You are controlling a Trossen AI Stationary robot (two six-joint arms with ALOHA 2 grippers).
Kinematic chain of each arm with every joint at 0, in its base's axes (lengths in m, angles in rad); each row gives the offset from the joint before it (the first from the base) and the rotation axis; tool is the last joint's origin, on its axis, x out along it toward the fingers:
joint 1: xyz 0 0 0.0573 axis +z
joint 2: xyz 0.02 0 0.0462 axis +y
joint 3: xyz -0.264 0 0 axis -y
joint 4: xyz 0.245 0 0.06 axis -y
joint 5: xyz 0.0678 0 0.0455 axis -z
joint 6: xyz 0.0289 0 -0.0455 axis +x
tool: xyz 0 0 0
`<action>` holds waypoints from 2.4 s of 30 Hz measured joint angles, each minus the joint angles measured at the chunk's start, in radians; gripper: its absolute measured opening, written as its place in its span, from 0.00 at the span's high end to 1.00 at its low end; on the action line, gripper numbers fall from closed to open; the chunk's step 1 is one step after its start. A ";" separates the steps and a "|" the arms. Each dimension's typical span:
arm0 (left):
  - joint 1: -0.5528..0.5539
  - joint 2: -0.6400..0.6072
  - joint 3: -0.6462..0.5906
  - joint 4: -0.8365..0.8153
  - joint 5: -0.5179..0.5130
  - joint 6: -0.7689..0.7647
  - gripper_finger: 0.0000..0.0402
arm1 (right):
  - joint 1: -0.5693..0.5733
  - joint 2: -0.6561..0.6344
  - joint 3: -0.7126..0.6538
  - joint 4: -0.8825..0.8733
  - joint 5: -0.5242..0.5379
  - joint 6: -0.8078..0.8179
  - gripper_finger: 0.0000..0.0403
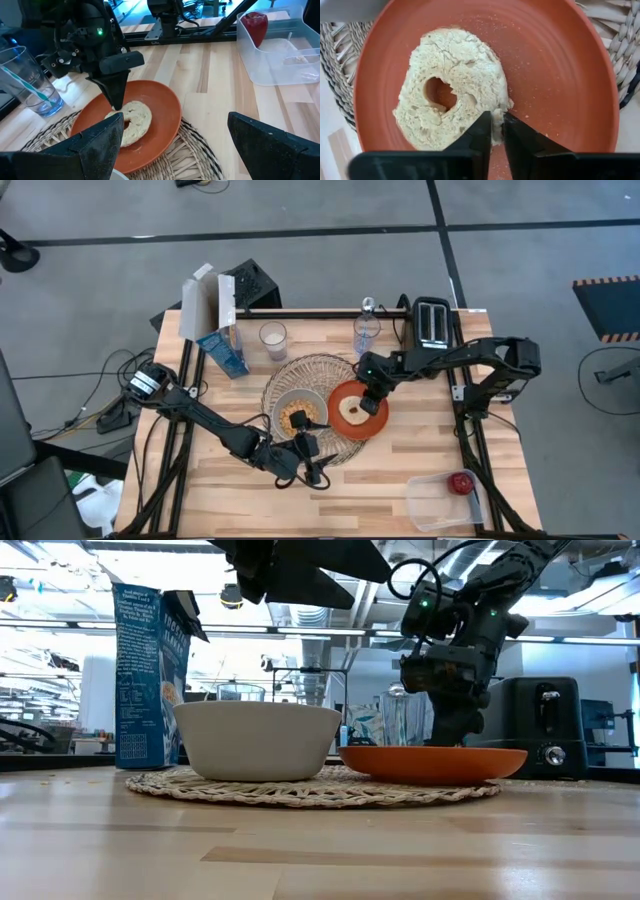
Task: Arrange a breakfast setting
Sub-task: Put the bagel from the toaster on the orange plate, then put the apple on the brown placemat to the top left of the orange plate
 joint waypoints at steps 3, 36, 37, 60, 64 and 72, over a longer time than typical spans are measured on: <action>0.000 0.000 0.000 0.000 0.000 0.000 0.15 | 0.000 -0.007 0.000 0.000 0.002 0.000 0.73; 0.000 0.000 0.000 0.008 0.000 -0.015 0.15 | 0.532 -0.369 0.000 -0.129 0.108 0.142 0.44; 0.000 0.000 0.000 0.008 0.000 -0.015 0.15 | 0.559 -0.369 0.000 -0.136 0.108 0.158 0.44; 0.003 0.000 0.000 0.031 0.002 -0.023 0.15 | 0.855 -0.347 0.174 -0.337 0.110 0.502 0.44; 0.003 0.000 0.000 0.031 0.003 -0.023 0.15 | 0.928 -0.348 0.230 -0.476 0.109 0.673 0.44; 0.008 0.000 0.000 0.030 0.003 -0.035 0.15 | 1.112 -0.341 0.237 -0.572 0.113 0.993 0.44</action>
